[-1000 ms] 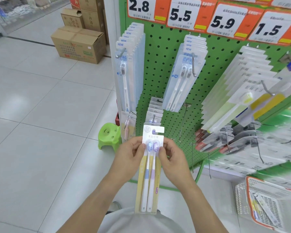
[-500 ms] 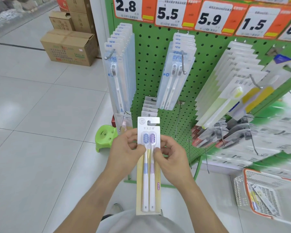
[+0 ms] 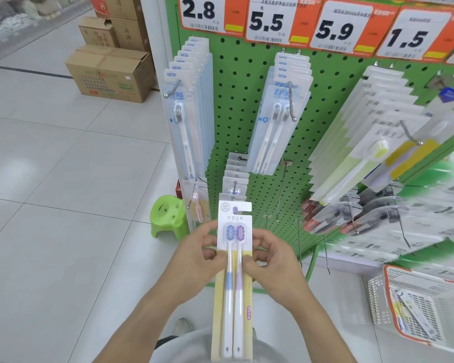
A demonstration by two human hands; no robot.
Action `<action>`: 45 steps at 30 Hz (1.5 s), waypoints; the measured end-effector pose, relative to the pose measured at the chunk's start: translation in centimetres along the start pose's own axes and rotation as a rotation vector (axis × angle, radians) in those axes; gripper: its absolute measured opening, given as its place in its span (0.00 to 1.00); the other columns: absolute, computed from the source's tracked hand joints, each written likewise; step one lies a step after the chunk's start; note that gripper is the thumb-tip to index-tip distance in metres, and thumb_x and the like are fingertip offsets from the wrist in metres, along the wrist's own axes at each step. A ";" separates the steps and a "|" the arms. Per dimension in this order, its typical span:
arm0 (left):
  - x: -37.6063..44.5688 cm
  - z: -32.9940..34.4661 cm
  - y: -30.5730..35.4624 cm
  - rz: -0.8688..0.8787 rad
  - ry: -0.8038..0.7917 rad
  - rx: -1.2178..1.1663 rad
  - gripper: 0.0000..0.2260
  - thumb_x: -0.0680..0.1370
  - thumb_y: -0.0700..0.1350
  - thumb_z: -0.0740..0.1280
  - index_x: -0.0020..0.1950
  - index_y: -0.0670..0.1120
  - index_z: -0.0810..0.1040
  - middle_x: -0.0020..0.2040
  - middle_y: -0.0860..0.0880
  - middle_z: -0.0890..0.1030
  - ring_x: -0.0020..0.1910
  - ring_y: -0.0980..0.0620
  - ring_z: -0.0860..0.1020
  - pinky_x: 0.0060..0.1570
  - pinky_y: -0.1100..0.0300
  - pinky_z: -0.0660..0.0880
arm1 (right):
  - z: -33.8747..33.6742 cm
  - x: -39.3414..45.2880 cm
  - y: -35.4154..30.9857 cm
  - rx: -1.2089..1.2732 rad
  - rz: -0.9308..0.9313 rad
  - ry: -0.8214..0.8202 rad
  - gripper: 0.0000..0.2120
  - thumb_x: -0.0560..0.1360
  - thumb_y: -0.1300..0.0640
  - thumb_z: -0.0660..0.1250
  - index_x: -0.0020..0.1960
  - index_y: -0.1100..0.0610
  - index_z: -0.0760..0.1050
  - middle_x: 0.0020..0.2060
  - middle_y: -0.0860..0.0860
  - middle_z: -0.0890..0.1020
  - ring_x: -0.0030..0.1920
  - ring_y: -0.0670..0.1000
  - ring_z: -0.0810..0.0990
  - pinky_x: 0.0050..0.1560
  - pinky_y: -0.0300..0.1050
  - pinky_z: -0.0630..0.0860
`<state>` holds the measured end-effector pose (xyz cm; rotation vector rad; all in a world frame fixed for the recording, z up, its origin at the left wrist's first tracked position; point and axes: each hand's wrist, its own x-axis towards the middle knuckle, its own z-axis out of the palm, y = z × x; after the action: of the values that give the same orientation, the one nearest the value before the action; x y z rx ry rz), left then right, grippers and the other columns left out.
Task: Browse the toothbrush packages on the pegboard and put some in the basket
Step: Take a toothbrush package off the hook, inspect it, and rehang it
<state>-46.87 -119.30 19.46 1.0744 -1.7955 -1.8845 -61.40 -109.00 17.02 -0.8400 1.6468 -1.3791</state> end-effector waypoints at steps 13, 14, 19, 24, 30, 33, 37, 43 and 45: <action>-1.1 -1.2 -1.0 -0.068 -0.132 0.062 0.24 0.79 0.33 0.68 0.68 0.56 0.70 0.52 0.49 0.86 0.40 0.44 0.85 0.44 0.51 0.83 | 1.5 -2.2 1.7 0.014 0.007 -0.012 0.12 0.79 0.54 0.63 0.55 0.41 0.81 0.40 0.53 0.83 0.37 0.52 0.81 0.37 0.50 0.77; -1.3 -1.2 -1.0 -0.083 -0.158 0.038 0.22 0.79 0.35 0.70 0.67 0.55 0.71 0.51 0.47 0.85 0.42 0.41 0.85 0.45 0.47 0.84 | 1.5 -2.3 1.9 0.032 0.010 0.018 0.11 0.80 0.55 0.64 0.55 0.42 0.82 0.40 0.55 0.81 0.37 0.52 0.80 0.36 0.50 0.76; -1.5 -0.5 -1.5 -0.082 -0.147 0.002 0.20 0.75 0.40 0.75 0.64 0.51 0.76 0.47 0.44 0.85 0.42 0.33 0.84 0.49 0.40 0.81 | 1.1 -2.2 1.8 0.108 0.063 0.094 0.06 0.82 0.56 0.66 0.53 0.52 0.82 0.38 0.54 0.82 0.35 0.51 0.81 0.34 0.45 0.76; -1.0 -0.2 -1.4 -0.059 -0.233 -0.021 0.19 0.77 0.38 0.73 0.65 0.51 0.75 0.51 0.43 0.85 0.40 0.38 0.84 0.46 0.48 0.82 | 0.4 -1.0 0.9 -0.040 0.039 0.206 0.07 0.75 0.56 0.75 0.41 0.54 0.80 0.29 0.56 0.78 0.29 0.49 0.70 0.31 0.42 0.68; -1.3 0.2 -1.5 -0.065 -0.323 0.073 0.24 0.78 0.37 0.72 0.68 0.56 0.70 0.54 0.49 0.84 0.41 0.51 0.81 0.47 0.60 0.77 | 1.0 -1.3 0.4 -0.218 0.072 0.282 0.04 0.72 0.59 0.73 0.41 0.54 0.78 0.28 0.51 0.80 0.27 0.46 0.72 0.30 0.42 0.72; -1.7 0.4 -2.0 -0.097 -0.350 0.064 0.28 0.77 0.36 0.72 0.71 0.57 0.67 0.55 0.48 0.85 0.44 0.46 0.83 0.49 0.59 0.78 | 0.7 -1.3 0.3 -0.243 0.143 0.218 0.05 0.73 0.58 0.73 0.45 0.53 0.77 0.34 0.54 0.82 0.29 0.46 0.74 0.33 0.46 0.75; -1.7 0.8 -2.5 -0.071 -0.285 0.011 0.28 0.76 0.35 0.72 0.70 0.55 0.69 0.54 0.46 0.85 0.48 0.39 0.83 0.51 0.49 0.77 | 0.1 -1.1 -0.5 -0.294 0.159 0.120 0.07 0.75 0.57 0.71 0.50 0.50 0.74 0.38 0.52 0.83 0.31 0.43 0.76 0.36 0.42 0.76; -1.9 1.4 -2.4 -0.033 -0.162 -0.131 0.28 0.76 0.30 0.71 0.69 0.52 0.68 0.52 0.42 0.86 0.53 0.38 0.84 0.58 0.43 0.78 | -0.8 -1.3 -0.2 -0.180 0.003 0.074 0.19 0.77 0.59 0.72 0.64 0.46 0.72 0.42 0.44 0.84 0.40 0.46 0.81 0.41 0.41 0.78; -1.8 1.5 -2.2 -0.021 -0.073 -0.170 0.28 0.76 0.29 0.70 0.70 0.50 0.67 0.52 0.43 0.87 0.52 0.41 0.85 0.57 0.49 0.80 | -1.0 -1.6 0.0 -0.119 -0.012 0.099 0.23 0.75 0.57 0.76 0.67 0.48 0.73 0.39 0.47 0.82 0.37 0.50 0.80 0.37 0.49 0.80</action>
<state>-46.16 -116.64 17.79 0.9798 -1.6322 -2.0712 -61.62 -107.14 17.34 -0.8631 1.8173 -1.3609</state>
